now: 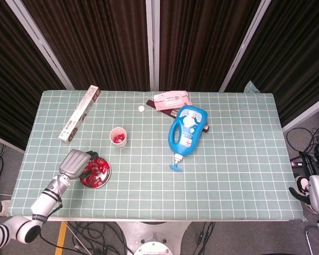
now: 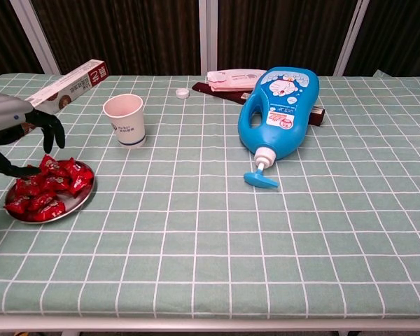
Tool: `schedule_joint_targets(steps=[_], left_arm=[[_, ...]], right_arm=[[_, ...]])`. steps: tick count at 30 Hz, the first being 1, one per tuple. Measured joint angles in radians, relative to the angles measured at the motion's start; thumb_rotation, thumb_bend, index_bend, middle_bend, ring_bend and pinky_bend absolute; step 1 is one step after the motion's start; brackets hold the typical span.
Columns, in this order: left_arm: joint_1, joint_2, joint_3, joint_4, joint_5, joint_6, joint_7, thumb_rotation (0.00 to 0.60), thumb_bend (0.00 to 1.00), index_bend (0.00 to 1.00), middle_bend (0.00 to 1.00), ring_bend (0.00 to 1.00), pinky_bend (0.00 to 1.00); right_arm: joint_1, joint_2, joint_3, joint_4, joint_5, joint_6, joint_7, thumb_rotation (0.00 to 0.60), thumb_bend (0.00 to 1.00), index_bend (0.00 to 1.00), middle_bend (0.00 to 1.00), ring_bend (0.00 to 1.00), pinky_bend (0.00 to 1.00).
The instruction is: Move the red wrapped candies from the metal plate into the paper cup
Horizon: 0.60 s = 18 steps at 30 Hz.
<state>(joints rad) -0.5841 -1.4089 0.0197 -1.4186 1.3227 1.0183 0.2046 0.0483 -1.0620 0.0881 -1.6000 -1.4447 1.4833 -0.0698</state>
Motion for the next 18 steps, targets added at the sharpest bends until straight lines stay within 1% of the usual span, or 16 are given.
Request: schedule_joint_targets(steps=[7,18], left_arm=[[-0.004,-0.043,-0.001,0.038,-0.021,-0.039,0.068,0.600,0.29,0.44,0.50,0.91,1.00],[-0.009,-0.097,-0.013,0.083,-0.049,-0.075,0.111,0.600,0.29,0.44,0.50,0.91,1.00]], right_arm=[[-0.002,0.004,-0.001,-0.006,0.004,0.001,-0.003,0.600,0.06,0.00,0.11,0.05,0.28],[-0.003,0.005,-0.001,-0.007,0.008,0.001,-0.002,0.600,0.06,0.00,0.11,0.05,0.29]])
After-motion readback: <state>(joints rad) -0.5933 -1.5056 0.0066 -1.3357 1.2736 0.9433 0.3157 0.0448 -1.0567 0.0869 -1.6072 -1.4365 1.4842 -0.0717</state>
